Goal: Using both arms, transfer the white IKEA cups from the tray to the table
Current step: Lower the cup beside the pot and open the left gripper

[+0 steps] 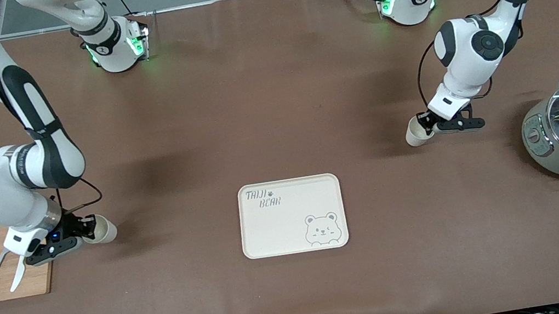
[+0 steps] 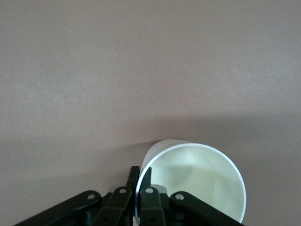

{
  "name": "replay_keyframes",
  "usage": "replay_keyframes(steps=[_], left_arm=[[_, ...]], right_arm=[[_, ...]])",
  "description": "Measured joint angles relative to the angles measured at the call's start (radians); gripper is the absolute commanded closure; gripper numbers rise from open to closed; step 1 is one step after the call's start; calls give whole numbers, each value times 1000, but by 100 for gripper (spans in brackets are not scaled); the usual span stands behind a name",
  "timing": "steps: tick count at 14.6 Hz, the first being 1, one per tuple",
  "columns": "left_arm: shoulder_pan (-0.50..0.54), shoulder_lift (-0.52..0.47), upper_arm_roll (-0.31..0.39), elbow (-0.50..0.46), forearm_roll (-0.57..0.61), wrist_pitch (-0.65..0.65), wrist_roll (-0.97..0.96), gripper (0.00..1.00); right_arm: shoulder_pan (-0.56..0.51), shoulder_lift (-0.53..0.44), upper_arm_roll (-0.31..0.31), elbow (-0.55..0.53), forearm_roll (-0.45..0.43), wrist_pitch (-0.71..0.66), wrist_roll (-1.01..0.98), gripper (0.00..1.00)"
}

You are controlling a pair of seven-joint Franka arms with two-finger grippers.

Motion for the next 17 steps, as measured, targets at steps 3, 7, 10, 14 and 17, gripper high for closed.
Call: replay_keyframes(steps=[3, 7, 10, 14, 17], left_arm=[[-3, 1, -2, 4, 0, 2, 1, 0], [-3, -40, -3, 34, -1, -71, 1, 0], [-3, -132, -3, 95, -3, -295, -10, 0], [-2, -242, -2, 186, -3, -579, -20, 0], [-1, -263, 0, 285, 53, -765, -18, 0]], right_arm=[[5, 21, 2, -4, 1, 29, 0, 100], [5, 39, 7, -5, 4, 59, 0, 100], [5, 55, 11, -8, 4, 81, 1, 100], [5, 62, 17, -8, 5, 91, 1, 100], [5, 62, 17, -8, 7, 92, 1, 41]])
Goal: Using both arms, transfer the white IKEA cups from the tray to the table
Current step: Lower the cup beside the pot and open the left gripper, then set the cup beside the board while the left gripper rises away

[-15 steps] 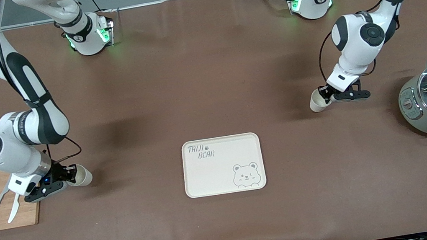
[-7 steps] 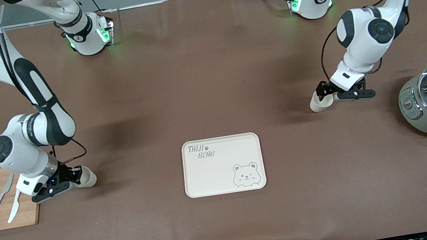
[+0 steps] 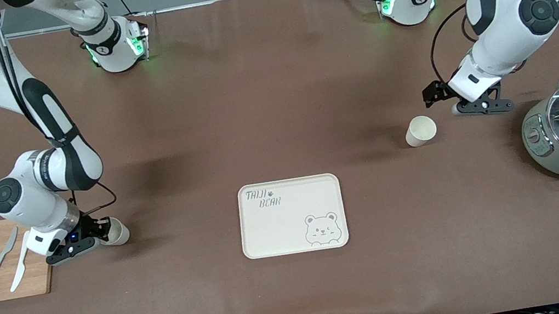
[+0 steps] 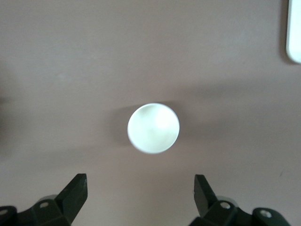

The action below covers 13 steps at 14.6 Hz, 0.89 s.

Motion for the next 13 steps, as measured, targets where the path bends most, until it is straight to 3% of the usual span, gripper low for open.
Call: replay_keyframes(steps=[1, 2, 7, 10, 13], left_arm=[[0, 0, 0, 43, 39, -64, 0, 0], [0, -1, 0, 85, 64, -117, 0, 0], [2, -5, 2, 338, 74, -284, -3, 0], [5, 6, 7, 448, 74, -308, -29, 0], [6, 53, 7, 544, 47, -319, -59, 0]], right_arm=[[0, 0, 0, 0, 1, 1, 0, 15], [0, 0, 0, 0, 1, 2, 0, 0], [0, 0, 0, 5, 3, 4, 0, 0], [-2, -5, -2, 21, 6, -14, 0, 0], [-15, -30, -6, 89, 6, -174, 0, 0]])
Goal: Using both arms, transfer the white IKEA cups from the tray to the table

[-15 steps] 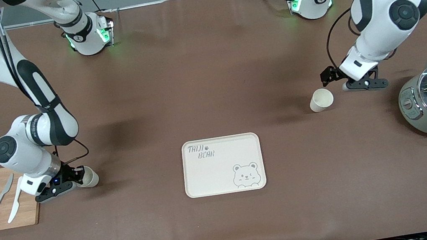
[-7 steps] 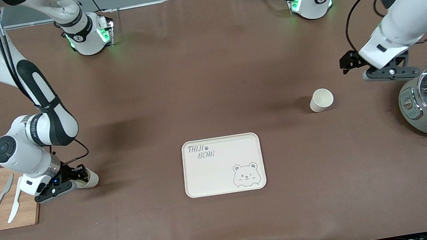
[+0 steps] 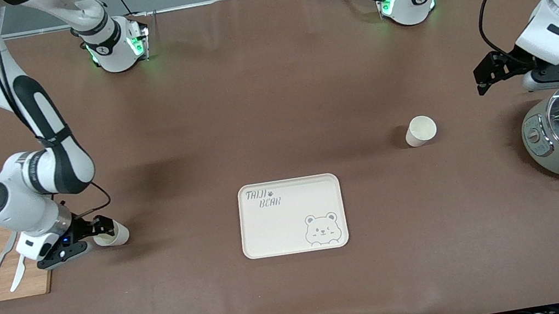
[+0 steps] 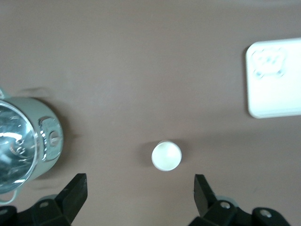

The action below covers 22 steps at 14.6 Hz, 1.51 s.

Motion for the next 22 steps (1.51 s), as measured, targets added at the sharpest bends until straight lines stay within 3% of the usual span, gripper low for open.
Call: replay_keyframes(steps=[4, 9, 14, 17, 22], left_arm=[[0, 36, 0, 81, -27, -48, -24, 0], [-1, 35, -1, 181, -46, -127, -48, 0], [-1, 37, -1, 188, -46, -135, -48, 0], [-1, 38, -2, 189, -46, -135, -48, 0], [-9, 38, -9, 191, -8, -184, -7, 0]], right_arm=[[-24, -53, -6, 133, 0, -266, -1, 0], [-29, -116, -7, 195, -1, -422, 1, 0], [-29, -209, -36, 387, -2, -810, 50, 0], [-29, -293, -36, 442, -57, -888, 91, 0], [-29, -463, -31, 445, -96, -999, 235, 0]])
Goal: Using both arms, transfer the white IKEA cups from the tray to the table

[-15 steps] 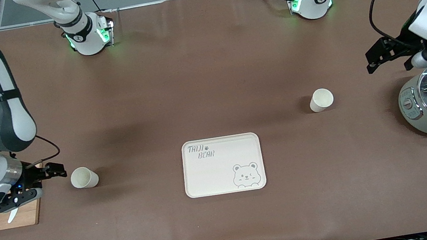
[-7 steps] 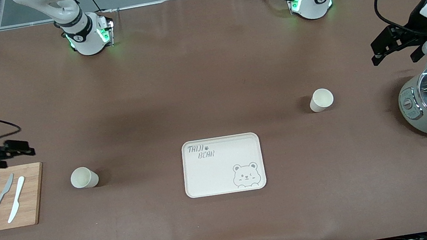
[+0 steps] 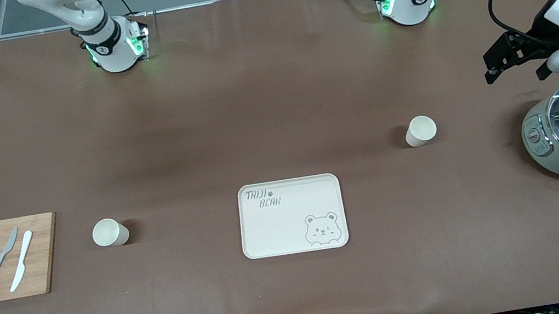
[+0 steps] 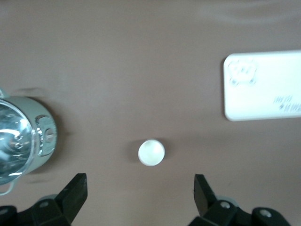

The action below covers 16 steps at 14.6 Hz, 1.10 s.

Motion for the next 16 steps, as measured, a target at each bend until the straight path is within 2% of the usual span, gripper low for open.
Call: replay_keyframes(steps=[7, 16], left_arm=[[-5, 0, 0, 0, 23, -98, 125, 0], [-6, 0, -1, 3, 23, -113, 136, 0]], right_arm=[[4, 16, 8, -19, -18, 11, 34, 0], [39, 30, 12, -19, -18, 12, 61, 0]])
